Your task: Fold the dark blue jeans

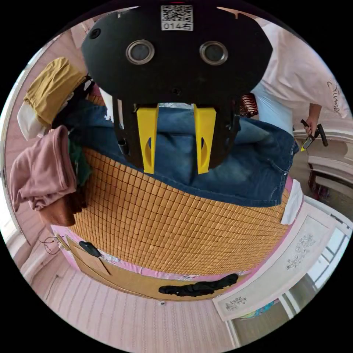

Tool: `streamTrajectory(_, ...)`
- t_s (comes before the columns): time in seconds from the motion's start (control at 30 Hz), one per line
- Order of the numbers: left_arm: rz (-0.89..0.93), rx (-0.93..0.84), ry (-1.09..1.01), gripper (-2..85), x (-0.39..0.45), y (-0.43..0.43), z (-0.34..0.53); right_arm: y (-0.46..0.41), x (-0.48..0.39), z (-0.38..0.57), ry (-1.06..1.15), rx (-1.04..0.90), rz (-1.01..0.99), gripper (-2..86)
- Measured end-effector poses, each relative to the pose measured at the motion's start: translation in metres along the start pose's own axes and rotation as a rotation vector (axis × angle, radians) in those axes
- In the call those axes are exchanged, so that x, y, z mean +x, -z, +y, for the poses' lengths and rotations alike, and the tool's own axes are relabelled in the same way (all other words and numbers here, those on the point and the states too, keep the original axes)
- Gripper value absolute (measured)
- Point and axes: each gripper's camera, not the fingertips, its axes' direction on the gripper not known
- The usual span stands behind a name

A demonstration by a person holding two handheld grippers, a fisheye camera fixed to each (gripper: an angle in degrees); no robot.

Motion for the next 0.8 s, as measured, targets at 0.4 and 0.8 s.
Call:
streamTrajectory(0.4,0.273,-0.133,0.121,14.0,0.008,-0.025,0.005,-0.181,-0.320,-0.162,0.600,-0.227,-0.101,17.5)
streamTrajectory(0.8,0.239,0.108,-0.139,2.4,0.073,0.036,-0.031,-0.083,-0.296,-0.178,0.643,-0.062,-0.074,-0.3)
